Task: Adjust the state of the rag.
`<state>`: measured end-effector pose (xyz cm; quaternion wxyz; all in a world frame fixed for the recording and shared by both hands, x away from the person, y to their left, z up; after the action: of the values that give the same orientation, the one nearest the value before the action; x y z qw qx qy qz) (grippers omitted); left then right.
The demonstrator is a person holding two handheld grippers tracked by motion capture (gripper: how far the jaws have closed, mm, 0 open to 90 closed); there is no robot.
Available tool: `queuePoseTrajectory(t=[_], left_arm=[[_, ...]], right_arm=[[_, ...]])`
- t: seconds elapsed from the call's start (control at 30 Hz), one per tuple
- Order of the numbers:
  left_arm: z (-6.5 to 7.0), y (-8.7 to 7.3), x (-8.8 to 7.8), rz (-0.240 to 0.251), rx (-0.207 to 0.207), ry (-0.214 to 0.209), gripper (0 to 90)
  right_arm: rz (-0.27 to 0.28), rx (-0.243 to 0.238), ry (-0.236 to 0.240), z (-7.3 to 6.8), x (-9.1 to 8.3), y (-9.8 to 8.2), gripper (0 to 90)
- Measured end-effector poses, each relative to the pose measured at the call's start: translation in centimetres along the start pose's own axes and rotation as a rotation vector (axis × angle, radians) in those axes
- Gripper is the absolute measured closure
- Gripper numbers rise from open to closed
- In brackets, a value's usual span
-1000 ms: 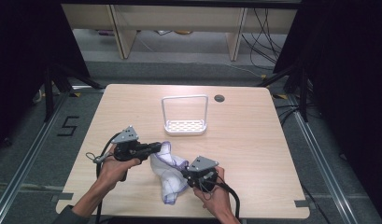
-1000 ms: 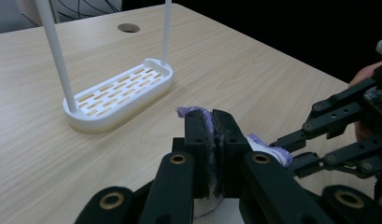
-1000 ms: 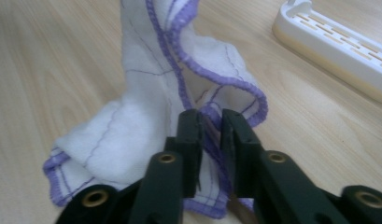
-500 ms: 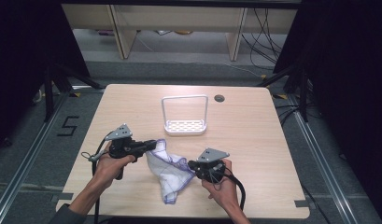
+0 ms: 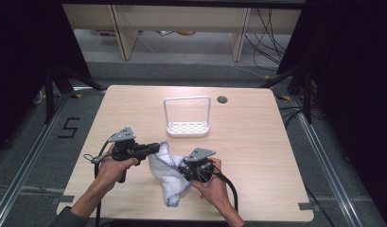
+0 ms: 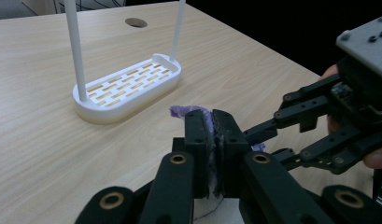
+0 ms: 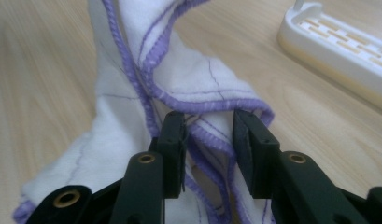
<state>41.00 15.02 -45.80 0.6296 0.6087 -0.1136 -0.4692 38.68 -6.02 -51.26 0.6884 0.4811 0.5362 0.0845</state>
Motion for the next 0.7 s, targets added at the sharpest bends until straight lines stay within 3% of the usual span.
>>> queuePoseTrajectory(t=[0.13,0.4,0.47,0.53,0.57,0.6,0.63,0.7], left_arm=[[-0.3,-0.2,0.0,-0.001,-0.008,0.0,85.0],[-1.6,0.0,-1.2,0.035,-0.055,0.02,85.1],[-2.2,-0.1,-1.9,0.051,-0.08,0.013,85.2],[-2.2,-0.2,-2.1,0.056,-0.09,0.015,85.2],[-2.2,-0.4,-2.2,0.057,-0.108,-0.002,85.2],[-2.2,-0.4,-2.2,0.057,-0.108,-0.002,85.2],[-2.1,-0.7,-2.1,0.05,-0.113,-0.009,85.2],[-2.1,-1.1,-1.7,0.044,-0.12,-0.006,85.2]], right_arm=[[-0.006,-0.021,0.015,0.4,1.0,-0.1,84.6],[0.023,-0.024,0.041,0.9,-1.8,0.0,86.4],[0.048,-0.01,0.039,1.3,-4.5,0.0,86.4],[0.061,-0.005,0.034,1.4,-5.1,0.1,86.4],[0.078,-0.013,0.035,1.7,-6.7,0.1,86.4],[0.078,-0.013,0.035,1.7,-6.7,0.1,86.4],[0.086,-0.015,0.012,2.1,-8.2,0.0,86.5],[0.103,-0.014,0.007,2.7,-9.4,-0.1,86.5]])
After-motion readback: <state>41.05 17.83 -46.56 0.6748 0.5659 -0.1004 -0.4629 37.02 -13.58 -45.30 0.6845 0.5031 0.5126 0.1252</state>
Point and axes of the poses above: each handheld gripper's, and its own axes: x roughly forward along the jaws, y roughly out of its top, z roughly to its right, the point moved 4 cm from there along x, roughly forward along the jaws, and after that the axes turned 4 degrees about y, right-handed, at the moved point
